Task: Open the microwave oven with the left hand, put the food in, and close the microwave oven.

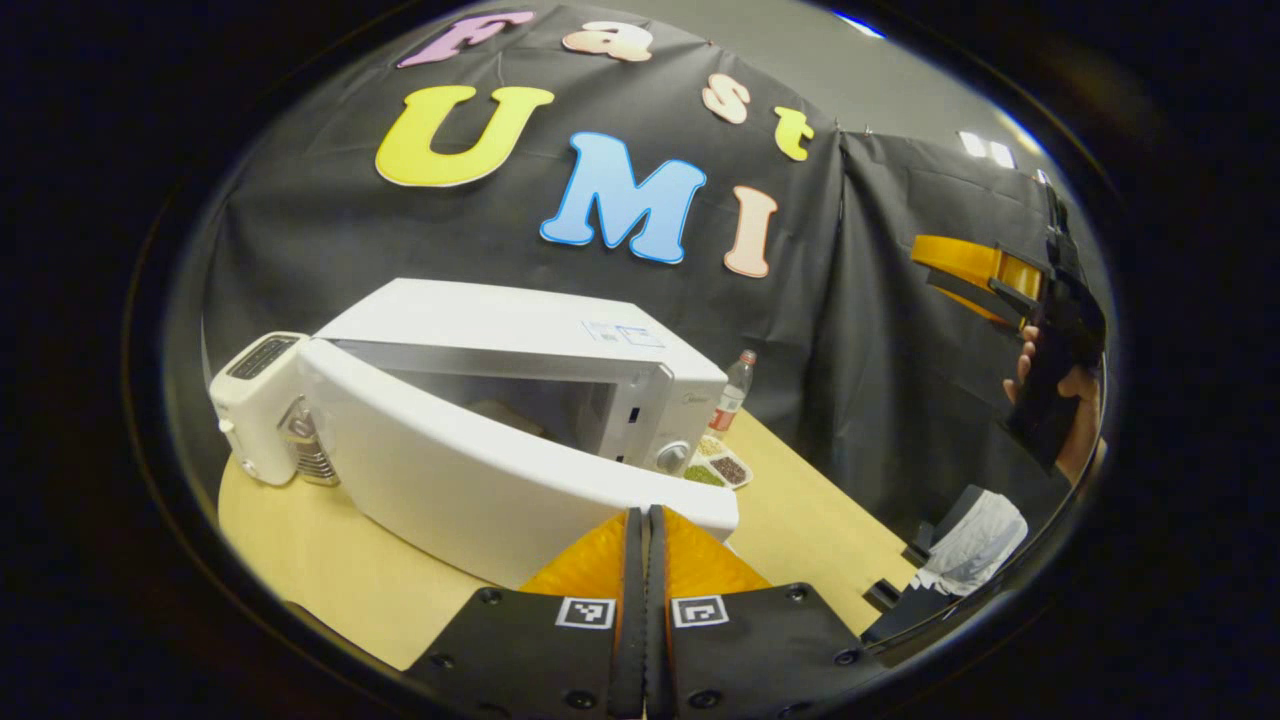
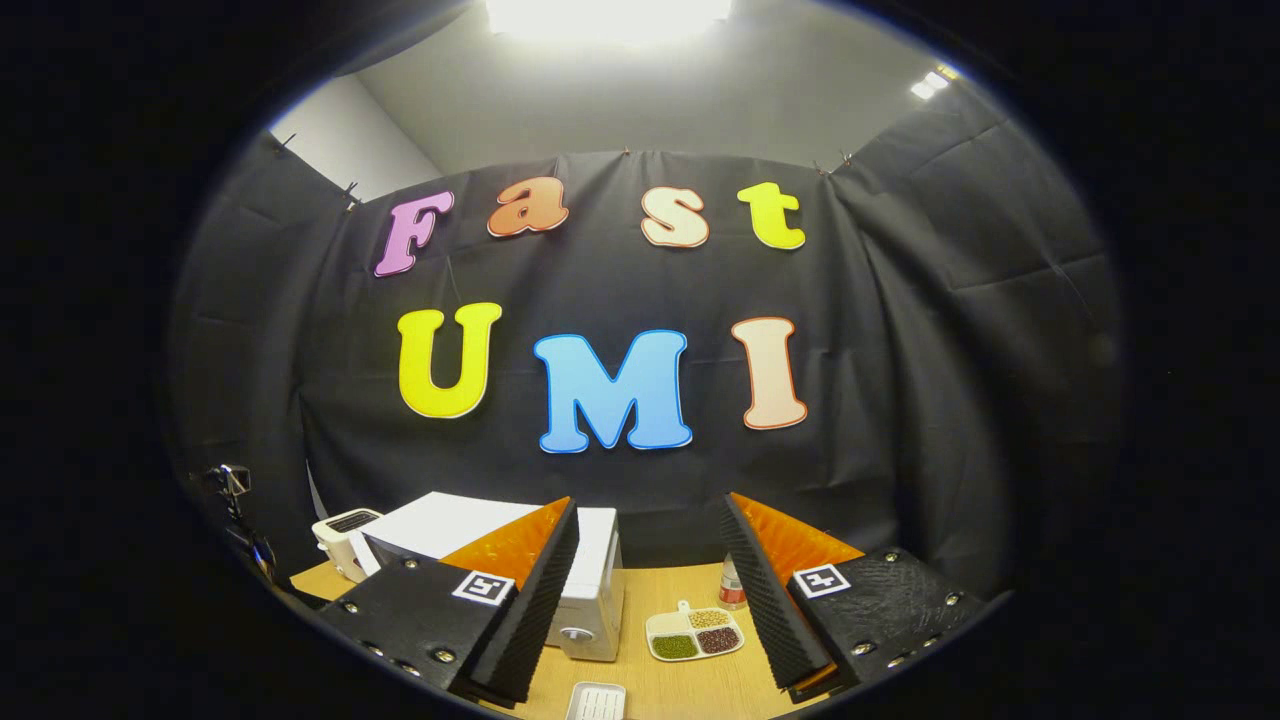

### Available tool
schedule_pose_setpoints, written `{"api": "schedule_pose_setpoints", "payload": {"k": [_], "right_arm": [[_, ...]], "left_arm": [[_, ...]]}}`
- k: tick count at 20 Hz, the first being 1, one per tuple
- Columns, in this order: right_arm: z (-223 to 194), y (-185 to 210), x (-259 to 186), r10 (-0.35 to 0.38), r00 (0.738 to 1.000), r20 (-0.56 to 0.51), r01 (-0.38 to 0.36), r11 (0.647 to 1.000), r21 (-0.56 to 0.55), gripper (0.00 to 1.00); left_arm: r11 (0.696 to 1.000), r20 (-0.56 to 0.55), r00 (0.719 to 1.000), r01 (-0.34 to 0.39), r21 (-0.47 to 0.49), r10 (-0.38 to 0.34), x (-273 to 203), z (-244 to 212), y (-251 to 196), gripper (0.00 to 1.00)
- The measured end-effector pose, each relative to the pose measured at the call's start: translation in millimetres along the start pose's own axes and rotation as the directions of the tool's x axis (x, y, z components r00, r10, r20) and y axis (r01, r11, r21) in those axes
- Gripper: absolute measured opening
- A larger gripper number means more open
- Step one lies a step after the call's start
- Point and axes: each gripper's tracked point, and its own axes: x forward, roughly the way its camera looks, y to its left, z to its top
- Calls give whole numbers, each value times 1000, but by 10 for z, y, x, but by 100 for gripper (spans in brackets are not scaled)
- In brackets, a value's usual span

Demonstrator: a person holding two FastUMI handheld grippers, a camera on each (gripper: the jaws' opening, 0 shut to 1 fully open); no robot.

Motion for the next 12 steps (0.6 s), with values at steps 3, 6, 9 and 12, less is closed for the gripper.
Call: {"api": "schedule_pose_setpoints", "payload": {"k": [3, 6, 9, 12], "right_arm": [[-45, -102, 60, -3, 1000, -8, 3, 1000, 12, 86], [-80, -187, 125, -2, 1000, -12, 2, 1000, 12, 86], [-125, -286, 192, -3, 1000, -18, 3, 1000, 11, 86], [-165, -377, 263, -7, 1000, -29, 7, 1000, 12, 86]], "left_arm": [[1000, 0, 1000, 1, 10, -1, 192, 59, -48, 7], [1000, -6, 1000, -1, 13, 1, 406, 96, -90, 7], [1000, -5, 1000, -7, -10, 7, 631, 94, -94, 7], [999, 2, 1000, -24, -33, 24, 812, 117, -50, 7]]}}
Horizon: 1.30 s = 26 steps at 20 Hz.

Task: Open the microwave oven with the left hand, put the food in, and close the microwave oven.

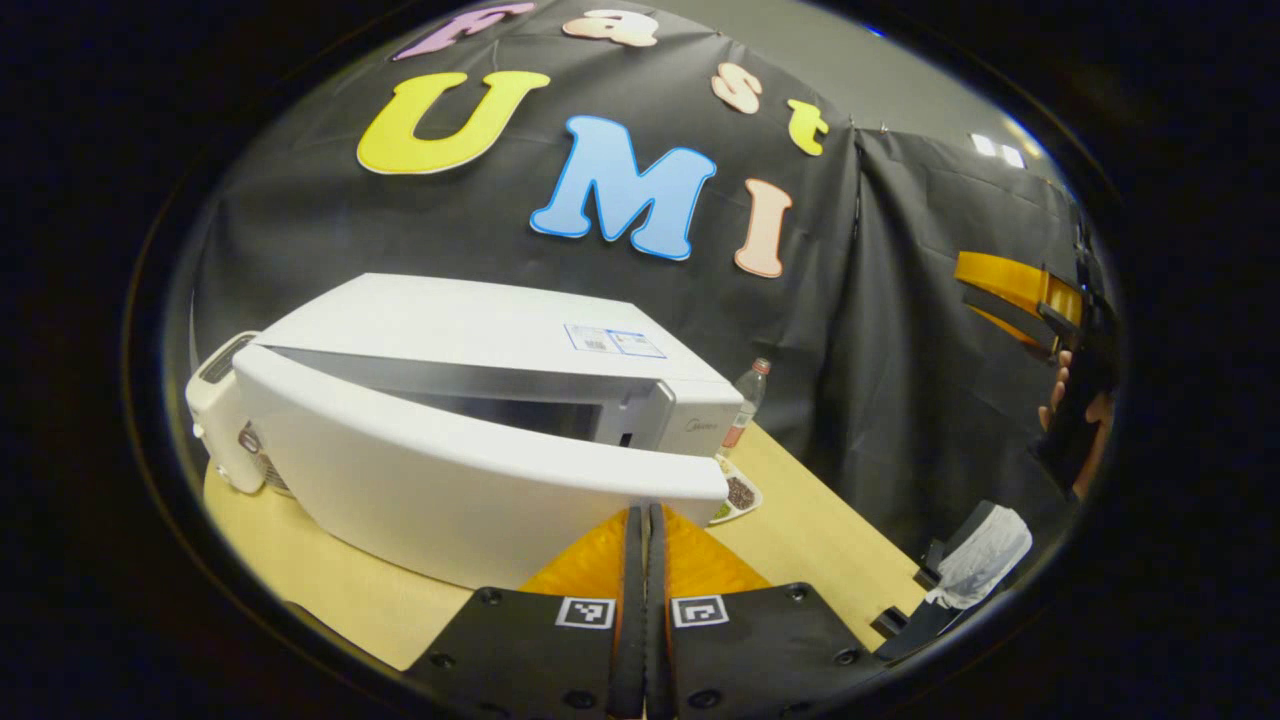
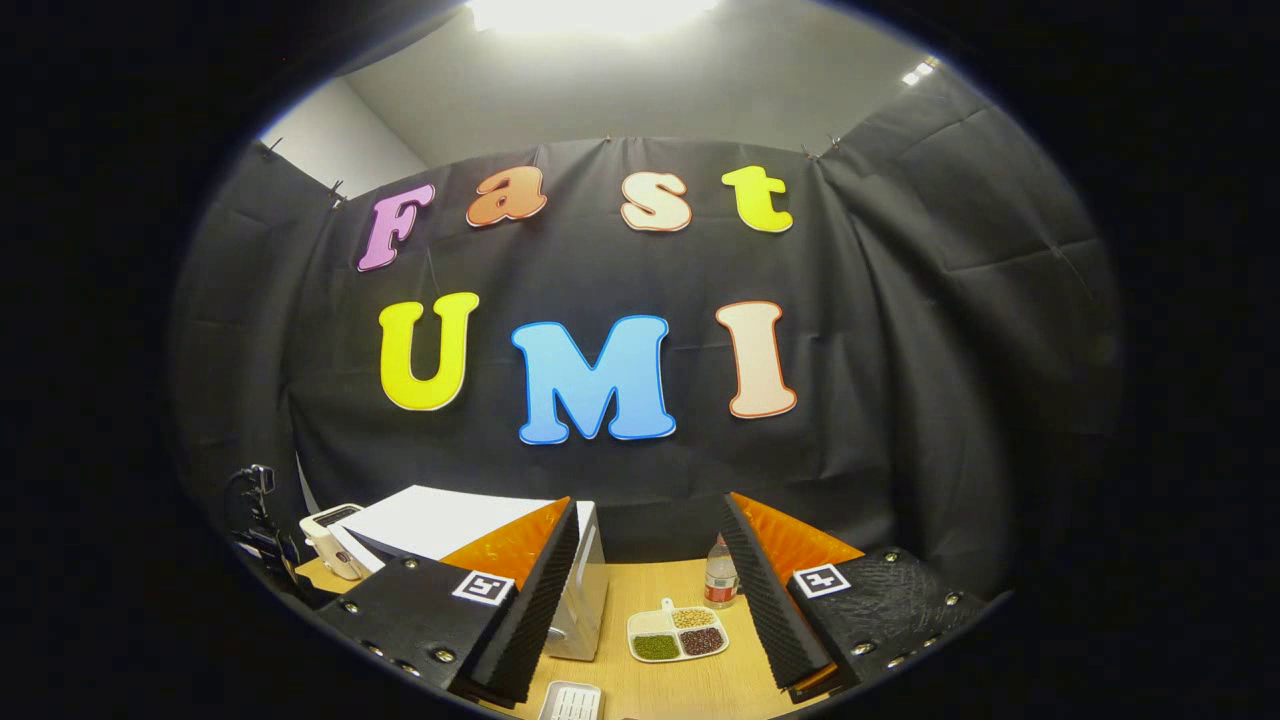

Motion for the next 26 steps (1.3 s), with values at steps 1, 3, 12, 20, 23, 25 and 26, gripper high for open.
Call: {"api": "schedule_pose_setpoints", "payload": {"k": [1, 3, 12, 20, 23, 25, 26], "right_arm": [[-18, -39, 19, -2, 1000, -5, 2, 1000, 1, 86], [-23, -92, 71, -4, 1000, -7, 4, 1000, 5, 86], [-75, -291, 168, -12, 1000, -17, 13, 1000, 12, 86], [-47, -339, 252, -11, 1000, -7, 11, 1000, -17, 86], [-60, -288, 259, -4, 1000, -6, 3, 1000, -24, 86], [-57, -259, 243, -3, 1000, -7, 3, 1000, -20, 86], [-52, -251, 230, -4, 1000, -8, 3, 1000, -22, 86]], "left_arm": [[1000, 4, 1000, -3, -10, 3, 42, 10, -5, 7], [1000, 11, 1000, -5, -20, 5, 122, 48, -12, 7], [998, 28, 998, -52, -45, 53, 474, 193, 38, 7], [996, 23, 996, -83, -27, 83, 707, 273, 57, 7], [996, 25, 996, -80, -46, 81, 723, 275, 83, 7], [993, 29, 993, -117, -20, 118, 764, 331, 170, 7], [994, 22, 995, -92, -61, 94, 790, 343, 114, 7]]}}
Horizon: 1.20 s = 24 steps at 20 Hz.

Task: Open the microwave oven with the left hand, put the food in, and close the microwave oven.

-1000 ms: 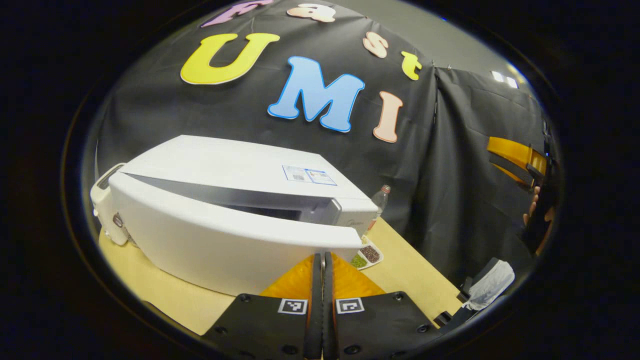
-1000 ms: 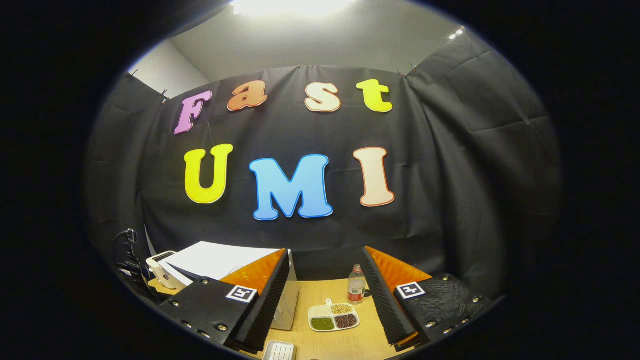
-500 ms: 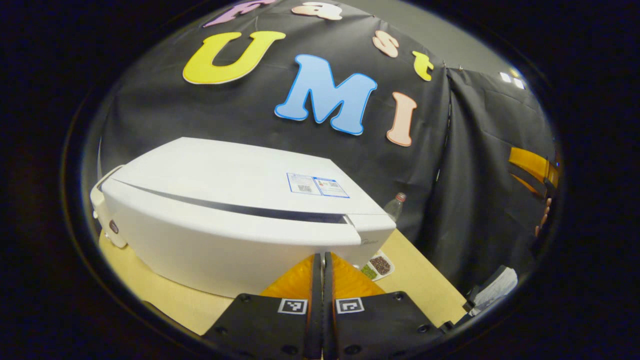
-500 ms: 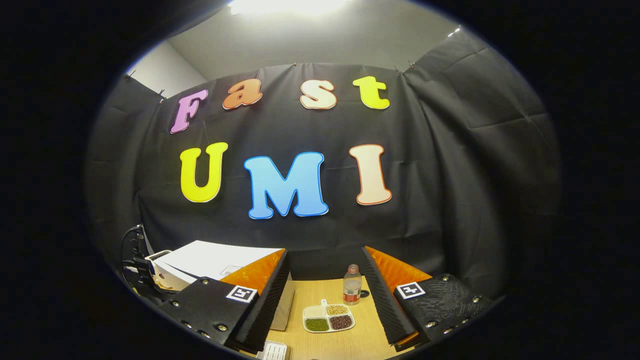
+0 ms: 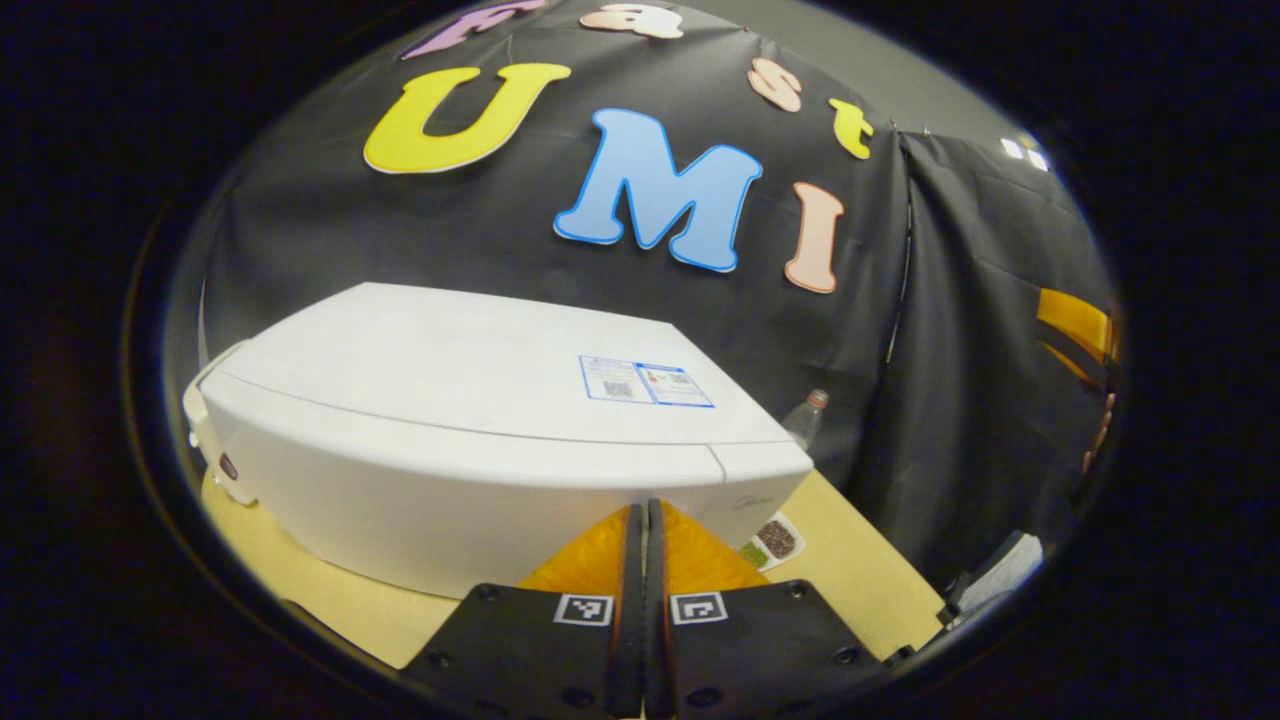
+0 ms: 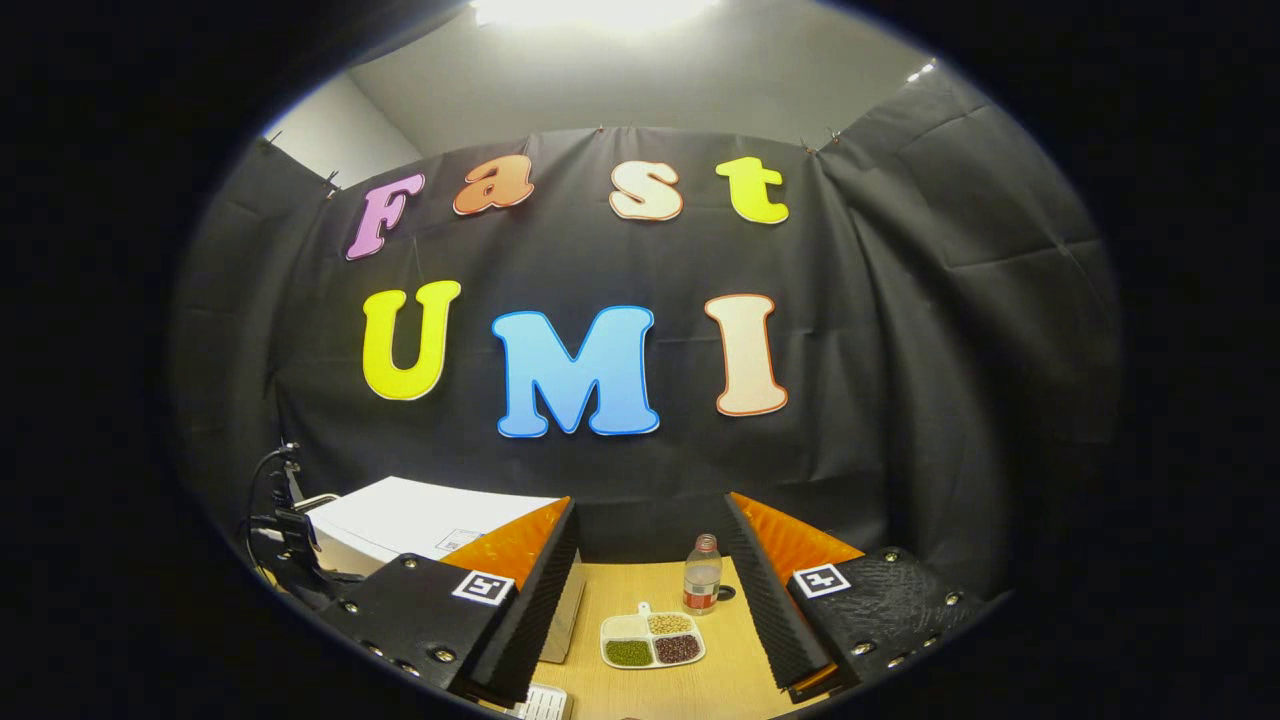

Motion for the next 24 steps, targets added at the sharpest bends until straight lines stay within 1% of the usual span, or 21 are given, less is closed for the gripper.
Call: {"api": "schedule_pose_setpoints", "payload": {"k": [2, 5, 7, 9, 11, 13, 14, 15, 17, 19, 20, 21, 22, 24], "right_arm": [[18, -8, -24, -7, 1000, 6, 7, 1000, -14, 86], [23, -34, -44, -21, 1000, 7, 21, 1000, -20, 86], [30, -20, -65, -25, 1000, 8, 26, 1000, -18, 86], [60, 30, -76, -21, 1000, 10, 21, 1000, -18, 86], [103, 128, -92, -10, 1000, 19, 11, 1000, -14, 86], [166, 245, -107, 2, 1000, 30, -2, 1000, -7, 86], [210, 309, -129, 9, 999, 38, -9, 1000, -3, 86], [249, 391, -129, 18, 999, 47, -18, 1000, -1, 86], [317, 561, -162, 38, 998, 56, -39, 999, 4, 86], [370, 710, -212, 51, 997, 66, -51, 999, 7, 86], [388, 787, -226, 55, 996, 68, -55, 998, 7, 86], [398, 865, -246, 59, 996, 71, -60, 998, 9, 86], [402, 936, -276, 62, 995, 72, -63, 998, 12, 86], [405, 1074, -338, 61, 995, 74, -63, 998, 21, 86]], "left_arm": [[1000, 3, 1000, 7, 21, -7, 16, -24, -19, 7], [1000, -2, 1000, 15, 12, -15, -37, -32, -20, 8], [1000, -1, 1000, 10, 22, -10, -47, -18, -18, 7], [999, 27, 1000, -10, 34, 9, -132, 103, -8, 7], [998, 85, 996, -36, 58, 31, -329, 371, 13, 7], [992, 167, 983, -88, 94, 72, -643, 740, 95, 7], [985, 214, 972, -125, 116, 99, -839, 942, 166, 7], [978, 261, 958, -160, 131, 122, -1042, 1154, 246, 7], [967, 353, 925, -207, 147, 144, -1493, 1552, 323, 7], [956, 438, 884, -249, 152, 161, -1942, 1890, 402, 54], [952, 471, 867, -262, 158, 160, -2254, 1979, 445, 77], [949, 499, 851, -276, 153, 166, -2421, 2073, 477, 100], [947, 514, 842, -280, 156, 164, -2566, 2112, 487, 96], [940, 524, 836, -294, 174, 165, -2758, 2105, 517, 96]]}}
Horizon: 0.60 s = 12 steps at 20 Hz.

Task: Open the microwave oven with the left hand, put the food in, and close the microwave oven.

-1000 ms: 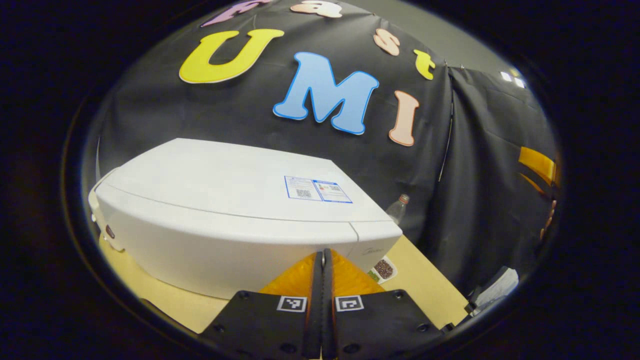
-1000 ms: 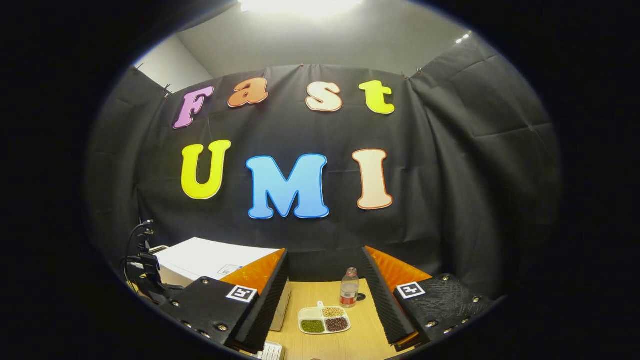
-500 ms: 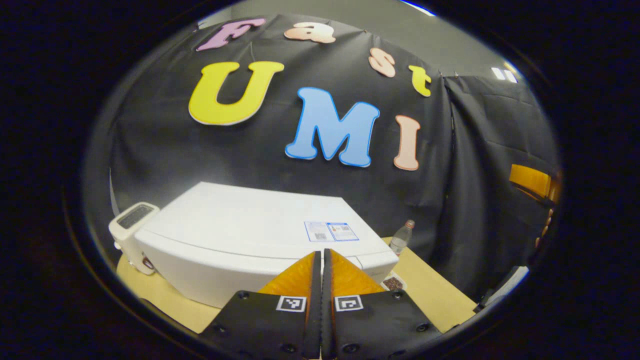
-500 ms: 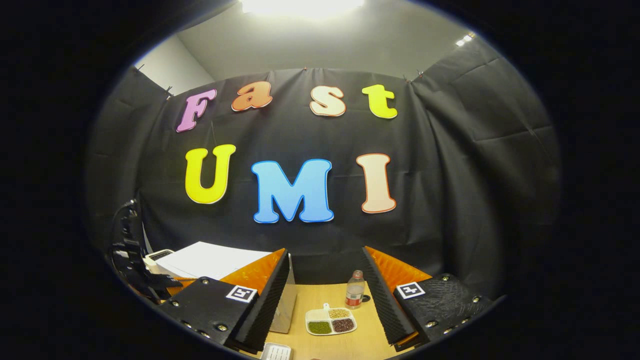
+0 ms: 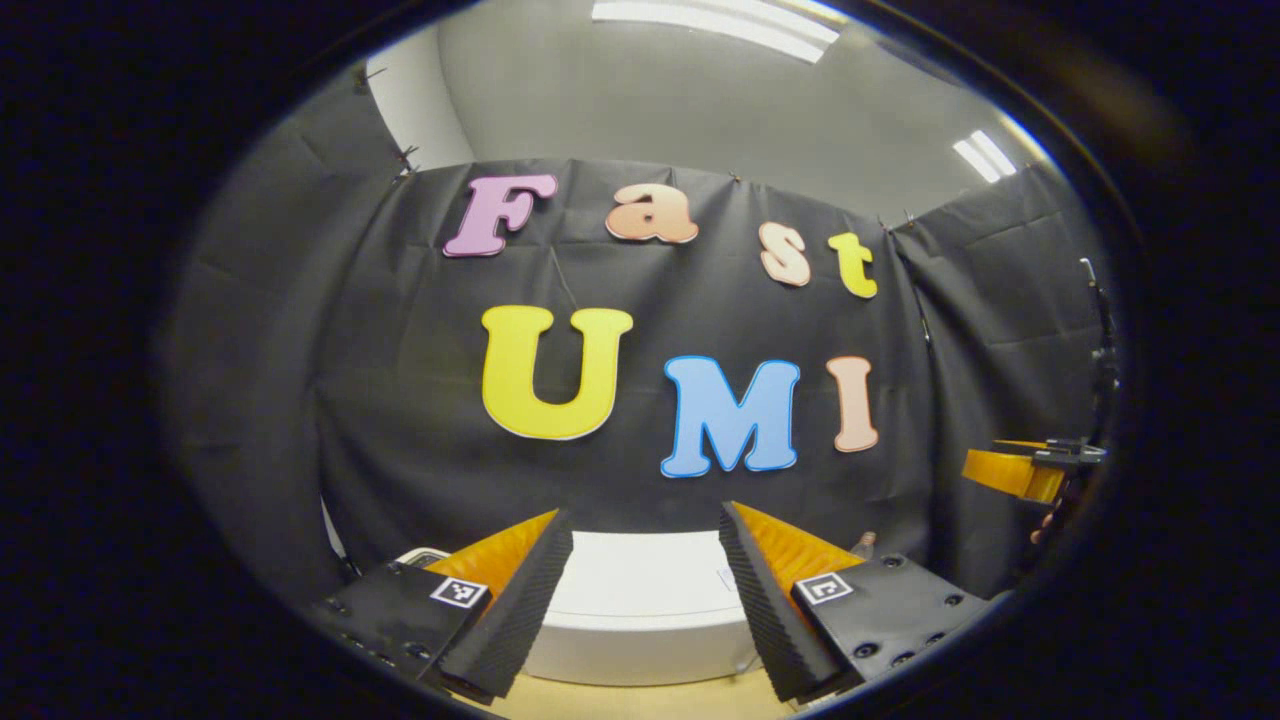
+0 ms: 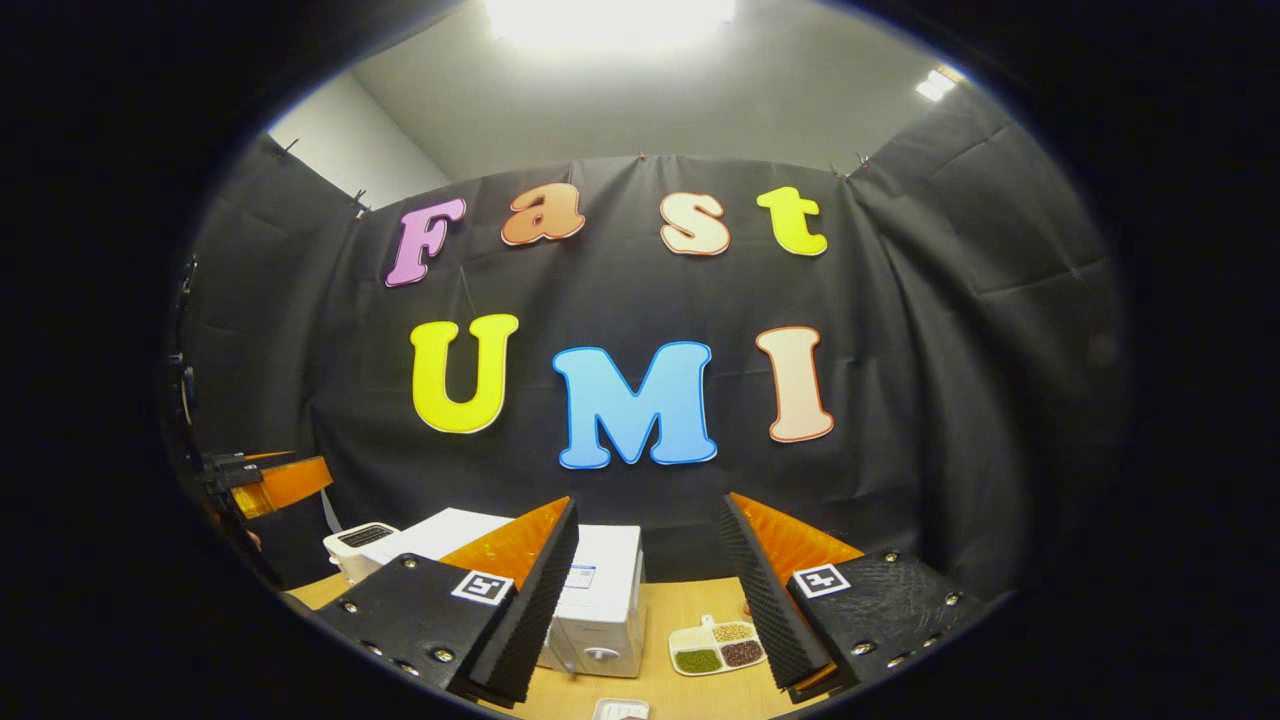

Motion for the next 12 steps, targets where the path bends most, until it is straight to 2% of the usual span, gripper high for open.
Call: {"api": "schedule_pose_setpoints", "payload": {"k": [8, 12], "right_arm": [[63, 361, -220, -37, 999, 4, 37, 999, 10, 86], [111, 480, -348, -69, 997, 14, 70, 997, -19, 92]], "left_arm": [[998, 39, 998, 54, 28, -55, -374, 234, 231, 97], [995, 45, 994, 94, 28, -95, -478, 286, 312, 97]]}}
